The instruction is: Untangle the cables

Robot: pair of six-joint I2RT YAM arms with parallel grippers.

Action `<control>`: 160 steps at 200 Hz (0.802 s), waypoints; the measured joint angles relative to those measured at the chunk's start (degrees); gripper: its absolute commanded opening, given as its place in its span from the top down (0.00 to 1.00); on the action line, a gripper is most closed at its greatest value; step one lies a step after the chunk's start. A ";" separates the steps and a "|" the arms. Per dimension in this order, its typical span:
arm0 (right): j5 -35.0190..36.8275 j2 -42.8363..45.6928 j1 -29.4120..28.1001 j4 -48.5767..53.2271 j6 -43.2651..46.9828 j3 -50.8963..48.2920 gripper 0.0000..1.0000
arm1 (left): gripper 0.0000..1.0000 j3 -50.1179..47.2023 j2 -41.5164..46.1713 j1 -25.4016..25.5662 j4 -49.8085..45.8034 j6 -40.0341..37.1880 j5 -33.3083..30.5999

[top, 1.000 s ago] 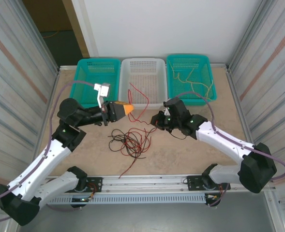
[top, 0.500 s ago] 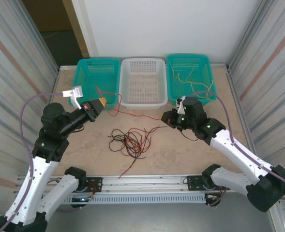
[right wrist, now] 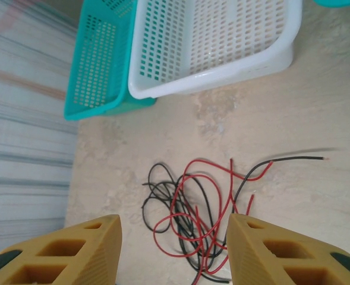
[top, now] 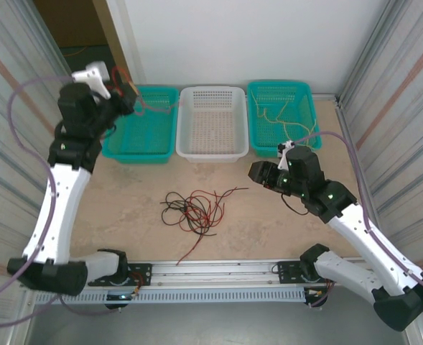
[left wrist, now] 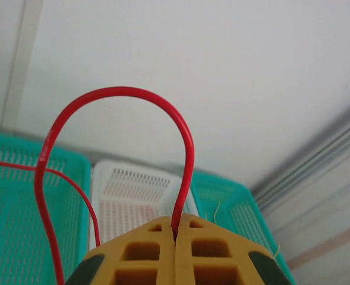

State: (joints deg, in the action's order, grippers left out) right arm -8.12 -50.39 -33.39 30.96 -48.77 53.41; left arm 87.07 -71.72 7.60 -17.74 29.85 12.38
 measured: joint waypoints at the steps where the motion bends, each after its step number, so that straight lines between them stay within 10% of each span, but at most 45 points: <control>1: 0.04 0.09 0.00 0.02 0.02 0.00 0.52 | 1.00 0.61 -0.52 -0.26 0.13 0.04 0.24; 58: 2.47 3.15 0.04 2.03 3.13 -0.07 0.52 | 1.00 7.17 -18.82 -0.87 16.96 11.34 9.22; 160: 2.56 7.76 2.64 6.05 7.17 -3.13 0.53 | 0.99 20.15 -49.16 12.74 45.07 22.58 1.03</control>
State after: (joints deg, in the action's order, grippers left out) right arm -5.56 -42.63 -30.74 37.01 -41.60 50.28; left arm 107.22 -120.88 20.34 27.33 52.42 13.41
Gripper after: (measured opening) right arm 0.472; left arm 0.064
